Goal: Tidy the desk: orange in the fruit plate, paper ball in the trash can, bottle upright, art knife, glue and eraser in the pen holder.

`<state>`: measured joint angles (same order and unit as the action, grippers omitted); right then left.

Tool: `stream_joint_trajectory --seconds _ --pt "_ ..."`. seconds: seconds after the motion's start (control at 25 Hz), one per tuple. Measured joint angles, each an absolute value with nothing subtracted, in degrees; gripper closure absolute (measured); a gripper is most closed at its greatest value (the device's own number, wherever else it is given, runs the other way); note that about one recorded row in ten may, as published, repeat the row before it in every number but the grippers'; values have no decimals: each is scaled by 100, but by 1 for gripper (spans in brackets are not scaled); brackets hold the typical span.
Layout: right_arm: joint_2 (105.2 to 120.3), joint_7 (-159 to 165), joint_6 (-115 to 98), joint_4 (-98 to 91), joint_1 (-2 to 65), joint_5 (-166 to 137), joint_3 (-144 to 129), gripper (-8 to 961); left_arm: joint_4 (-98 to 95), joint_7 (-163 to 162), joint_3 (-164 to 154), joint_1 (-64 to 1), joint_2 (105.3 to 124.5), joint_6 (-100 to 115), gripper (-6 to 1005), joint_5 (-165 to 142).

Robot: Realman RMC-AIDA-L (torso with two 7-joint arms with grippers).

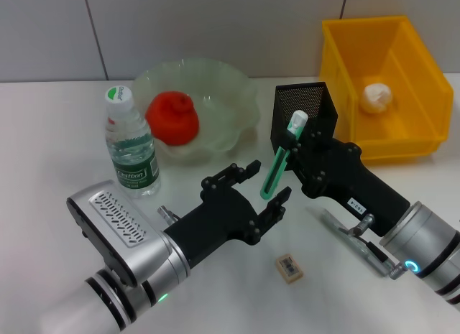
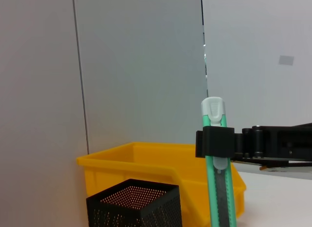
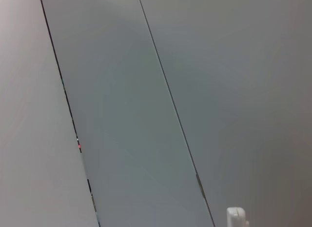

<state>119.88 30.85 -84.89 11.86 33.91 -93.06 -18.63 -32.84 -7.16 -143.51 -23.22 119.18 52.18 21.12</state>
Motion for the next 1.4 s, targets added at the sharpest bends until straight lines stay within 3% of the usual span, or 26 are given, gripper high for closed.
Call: stream_joint_trajectory --seconds 0.08,0.24,0.52,0.84,1.4 --pt "11988 3084 -8489 1186 3396 -9303 -1863 792 -3280 -720 -14343 -2327 11917 5218 523 2112" --pt "11988 3084 -8489 1186 3402 -9293 -1863 792 -3277 -732 -14323 -2329 11917 5218 278 2114" --pt "11988 3084 -8499 1195 3410 -9289 -1863 792 -3269 -770 -14311 -2329 11908 5219 133 2117" --pt "11964 3191 -8539 1082 3433 -9289 -1735 792 -3236 -1171 -14306 -2321 11863 5308 133 2092" --pt "11935 4857 -8793 -485 3630 -9287 -1756 793 -987 -3901 -13802 -2554 11726 7895 133 330"
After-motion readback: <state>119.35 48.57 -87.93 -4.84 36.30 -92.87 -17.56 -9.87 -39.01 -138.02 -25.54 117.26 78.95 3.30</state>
